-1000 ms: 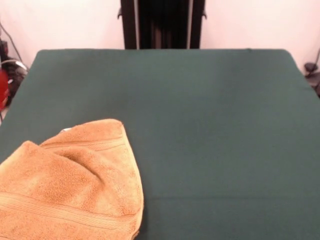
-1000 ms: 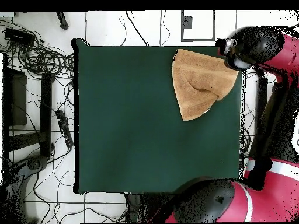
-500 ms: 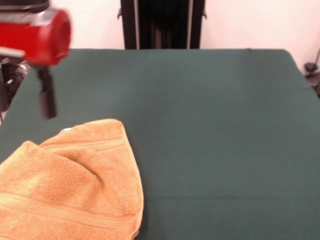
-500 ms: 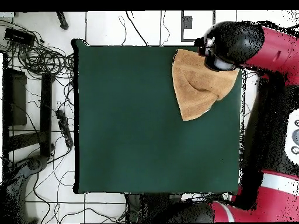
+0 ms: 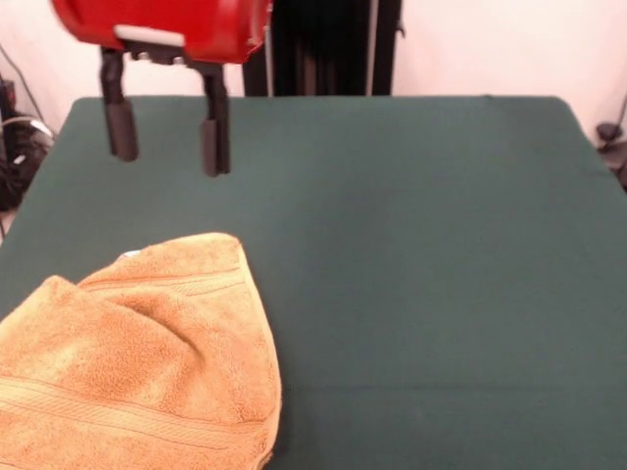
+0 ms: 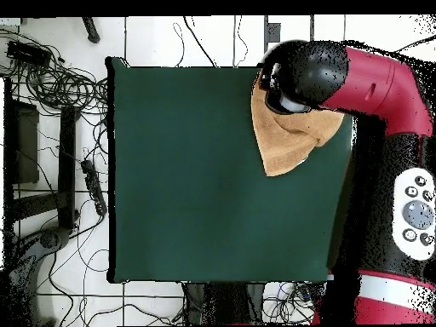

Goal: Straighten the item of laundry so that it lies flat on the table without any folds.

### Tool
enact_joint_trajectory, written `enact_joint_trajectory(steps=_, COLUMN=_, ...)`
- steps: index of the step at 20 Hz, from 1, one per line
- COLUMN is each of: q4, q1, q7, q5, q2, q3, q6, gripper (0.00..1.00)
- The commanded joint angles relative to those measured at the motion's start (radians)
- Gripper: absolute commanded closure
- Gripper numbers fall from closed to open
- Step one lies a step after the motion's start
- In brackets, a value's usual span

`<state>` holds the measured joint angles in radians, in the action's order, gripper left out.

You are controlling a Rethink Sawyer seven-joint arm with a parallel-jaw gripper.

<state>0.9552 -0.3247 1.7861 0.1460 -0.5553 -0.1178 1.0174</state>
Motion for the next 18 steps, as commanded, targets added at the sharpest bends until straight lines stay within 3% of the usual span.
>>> enact_joint_trajectory(steps=1, q4=0.263, q1=0.056, q7=0.321, q5=-0.044, q2=0.031, q3=0.031, q6=-0.115, gripper=0.0)
enact_joint_trajectory(steps=18, q4=0.357, q1=0.047, q7=0.288, q5=-0.046, q2=0.175, q3=0.026, q6=-0.454, gripper=0.0)
